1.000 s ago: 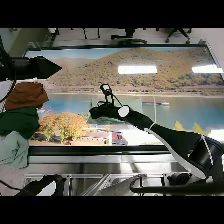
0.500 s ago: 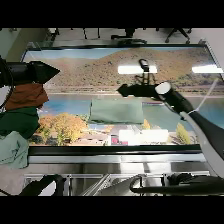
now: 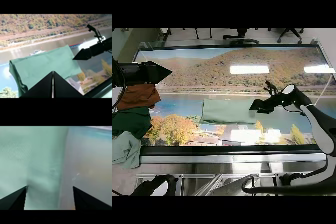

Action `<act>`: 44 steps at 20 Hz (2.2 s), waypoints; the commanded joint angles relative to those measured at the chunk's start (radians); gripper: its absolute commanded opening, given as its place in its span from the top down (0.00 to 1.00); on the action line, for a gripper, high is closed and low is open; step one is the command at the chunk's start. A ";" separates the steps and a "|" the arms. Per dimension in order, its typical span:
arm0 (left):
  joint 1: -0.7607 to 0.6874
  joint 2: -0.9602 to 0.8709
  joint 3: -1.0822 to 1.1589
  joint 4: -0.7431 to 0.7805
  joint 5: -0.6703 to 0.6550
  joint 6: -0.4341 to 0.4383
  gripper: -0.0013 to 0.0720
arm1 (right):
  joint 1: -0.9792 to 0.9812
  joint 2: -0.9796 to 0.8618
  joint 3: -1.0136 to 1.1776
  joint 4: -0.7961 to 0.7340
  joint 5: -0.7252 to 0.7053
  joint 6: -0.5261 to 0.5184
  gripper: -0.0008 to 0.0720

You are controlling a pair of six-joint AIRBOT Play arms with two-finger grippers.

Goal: Fold the shirts.

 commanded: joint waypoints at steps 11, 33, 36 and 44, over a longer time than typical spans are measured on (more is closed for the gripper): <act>0.001 0.001 0.000 -0.001 -0.002 -0.020 0.95 | -0.337 0.191 0.032 0.194 0.008 -0.132 0.96; 0.001 0.000 -0.001 0.001 -0.002 -0.019 0.95 | -1.146 0.637 -0.557 -0.351 -0.012 0.178 0.52; 0.001 0.000 0.000 0.001 0.014 -0.019 0.95 | -1.146 0.637 -0.379 -0.390 0.031 0.172 0.25; -0.014 0.011 -0.025 0.001 0.013 0.051 0.95 | -1.011 0.626 -0.095 0.100 0.065 0.171 0.96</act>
